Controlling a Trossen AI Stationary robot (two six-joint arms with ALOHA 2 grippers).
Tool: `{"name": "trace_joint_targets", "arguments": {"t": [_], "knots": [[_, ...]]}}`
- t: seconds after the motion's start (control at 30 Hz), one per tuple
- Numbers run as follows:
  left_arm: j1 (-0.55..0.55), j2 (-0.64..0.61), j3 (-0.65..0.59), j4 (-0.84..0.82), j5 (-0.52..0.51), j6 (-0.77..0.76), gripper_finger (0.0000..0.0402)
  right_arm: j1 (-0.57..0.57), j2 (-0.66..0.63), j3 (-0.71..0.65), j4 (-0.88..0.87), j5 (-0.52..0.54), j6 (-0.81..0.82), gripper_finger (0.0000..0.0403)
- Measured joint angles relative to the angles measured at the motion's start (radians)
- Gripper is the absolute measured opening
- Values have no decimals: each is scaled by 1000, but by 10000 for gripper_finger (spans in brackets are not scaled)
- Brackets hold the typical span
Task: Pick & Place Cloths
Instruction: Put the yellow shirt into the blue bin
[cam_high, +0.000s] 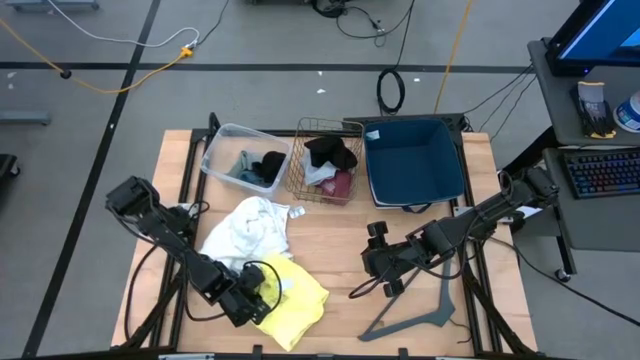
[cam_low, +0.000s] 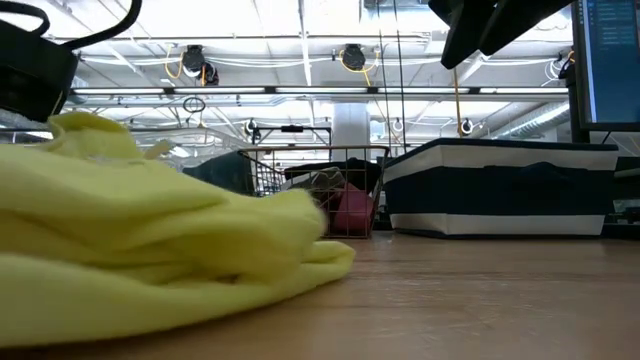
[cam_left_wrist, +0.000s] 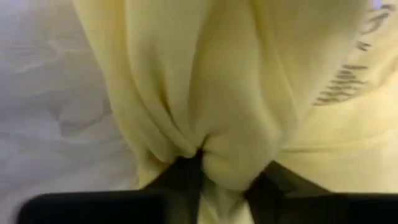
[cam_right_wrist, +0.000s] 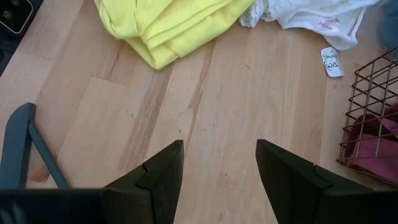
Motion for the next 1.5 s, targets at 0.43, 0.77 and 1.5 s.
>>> {"name": "trace_joint_targets", "arguments": {"t": [0.43, 0.77, 1.5], "knots": [[22, 14, -9, 419, -117, 406, 12, 0, 0, 0, 0, 0, 0, 196], [73, -7, -7, 525, -141, 579, 12, 0, 0, 0, 0, 0, 0, 196], [165, -430, -4, 543, -352, 1155, 12, 1, 0, 0, 0, 0, -18, 196]]}}
